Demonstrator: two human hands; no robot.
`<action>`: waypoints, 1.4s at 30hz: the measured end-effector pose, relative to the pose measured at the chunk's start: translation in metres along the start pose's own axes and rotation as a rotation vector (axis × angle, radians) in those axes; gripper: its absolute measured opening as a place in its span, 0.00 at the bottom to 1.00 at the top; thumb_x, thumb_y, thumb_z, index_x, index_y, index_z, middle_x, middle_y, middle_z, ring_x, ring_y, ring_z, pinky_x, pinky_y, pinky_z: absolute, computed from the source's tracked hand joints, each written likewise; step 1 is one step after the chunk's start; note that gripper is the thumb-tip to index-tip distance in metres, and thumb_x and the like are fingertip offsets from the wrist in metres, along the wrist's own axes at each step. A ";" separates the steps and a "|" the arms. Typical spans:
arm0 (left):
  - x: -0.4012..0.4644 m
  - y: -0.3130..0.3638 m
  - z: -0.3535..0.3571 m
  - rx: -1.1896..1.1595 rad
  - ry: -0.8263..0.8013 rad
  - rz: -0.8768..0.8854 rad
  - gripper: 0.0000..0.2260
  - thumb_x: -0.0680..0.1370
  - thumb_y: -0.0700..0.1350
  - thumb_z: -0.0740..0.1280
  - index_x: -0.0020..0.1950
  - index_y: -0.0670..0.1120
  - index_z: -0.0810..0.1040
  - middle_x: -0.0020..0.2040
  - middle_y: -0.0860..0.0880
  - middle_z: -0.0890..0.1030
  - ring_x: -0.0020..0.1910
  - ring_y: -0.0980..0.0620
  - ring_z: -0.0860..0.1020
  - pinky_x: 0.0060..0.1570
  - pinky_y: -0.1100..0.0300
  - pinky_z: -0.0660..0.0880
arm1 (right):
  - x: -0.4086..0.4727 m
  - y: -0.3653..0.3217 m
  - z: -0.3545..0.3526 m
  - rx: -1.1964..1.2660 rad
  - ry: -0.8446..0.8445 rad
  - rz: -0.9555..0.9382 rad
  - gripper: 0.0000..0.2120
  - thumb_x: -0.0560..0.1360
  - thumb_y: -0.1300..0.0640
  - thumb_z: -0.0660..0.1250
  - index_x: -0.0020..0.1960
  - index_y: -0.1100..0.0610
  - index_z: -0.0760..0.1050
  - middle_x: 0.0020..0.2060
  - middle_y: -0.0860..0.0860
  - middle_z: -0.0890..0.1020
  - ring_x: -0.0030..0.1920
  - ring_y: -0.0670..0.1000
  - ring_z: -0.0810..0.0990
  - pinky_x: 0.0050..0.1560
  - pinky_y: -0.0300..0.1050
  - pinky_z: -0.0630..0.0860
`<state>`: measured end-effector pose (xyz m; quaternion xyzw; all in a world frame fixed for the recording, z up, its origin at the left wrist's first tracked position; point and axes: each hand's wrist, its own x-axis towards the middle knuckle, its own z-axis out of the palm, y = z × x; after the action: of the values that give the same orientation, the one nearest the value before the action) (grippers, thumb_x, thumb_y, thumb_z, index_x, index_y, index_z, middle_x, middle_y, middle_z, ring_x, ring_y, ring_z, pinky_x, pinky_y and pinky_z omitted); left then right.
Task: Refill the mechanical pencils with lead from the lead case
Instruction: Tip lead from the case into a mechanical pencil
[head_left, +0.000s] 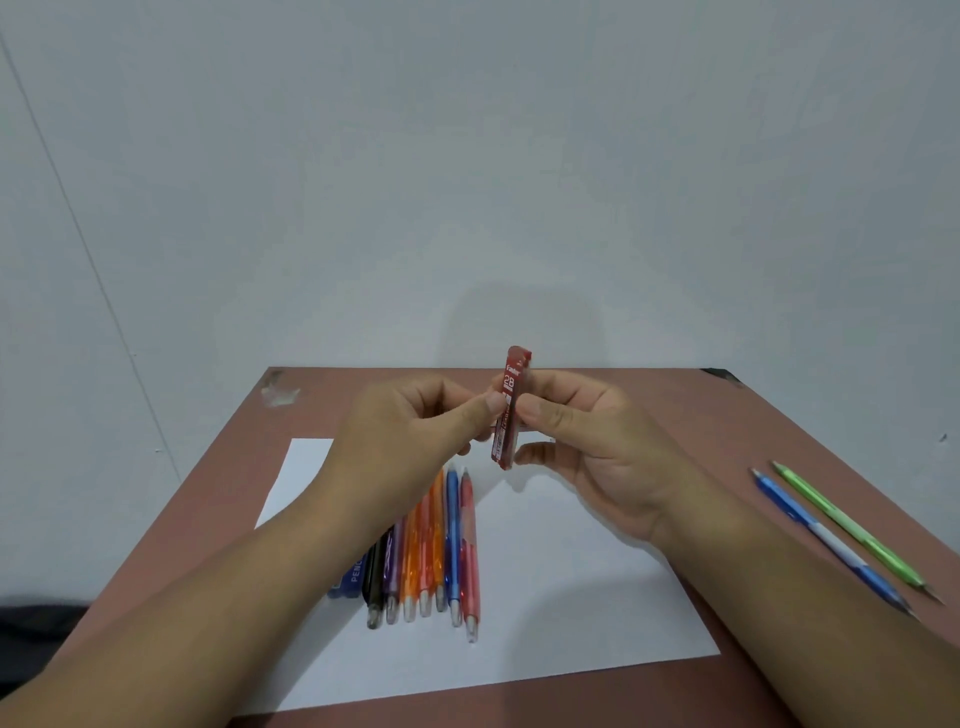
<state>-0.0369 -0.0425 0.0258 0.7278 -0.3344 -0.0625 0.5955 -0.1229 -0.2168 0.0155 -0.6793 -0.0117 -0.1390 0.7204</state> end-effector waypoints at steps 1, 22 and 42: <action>0.000 -0.001 -0.001 0.029 0.022 0.023 0.10 0.75 0.58 0.71 0.44 0.52 0.84 0.39 0.51 0.84 0.39 0.55 0.81 0.41 0.58 0.79 | 0.000 -0.001 0.000 -0.035 0.023 -0.005 0.14 0.75 0.53 0.72 0.58 0.57 0.84 0.54 0.56 0.86 0.57 0.56 0.83 0.55 0.58 0.72; -0.001 0.002 -0.009 0.007 0.028 0.106 0.08 0.76 0.53 0.71 0.54 0.56 0.85 0.48 0.60 0.85 0.51 0.61 0.82 0.54 0.60 0.79 | -0.009 -0.010 0.009 -0.317 0.067 -0.079 0.10 0.75 0.63 0.73 0.52 0.51 0.86 0.46 0.54 0.87 0.49 0.56 0.85 0.46 0.42 0.82; -0.002 0.003 0.001 -0.193 0.093 0.089 0.06 0.80 0.42 0.68 0.51 0.49 0.85 0.44 0.50 0.87 0.46 0.50 0.86 0.50 0.55 0.83 | -0.007 -0.008 0.003 -0.849 0.193 -0.206 0.14 0.77 0.56 0.71 0.58 0.40 0.82 0.51 0.36 0.84 0.55 0.39 0.81 0.55 0.40 0.81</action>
<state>-0.0404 -0.0423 0.0275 0.6535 -0.3306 -0.0340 0.6800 -0.1305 -0.2127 0.0218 -0.8941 0.0463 -0.2653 0.3578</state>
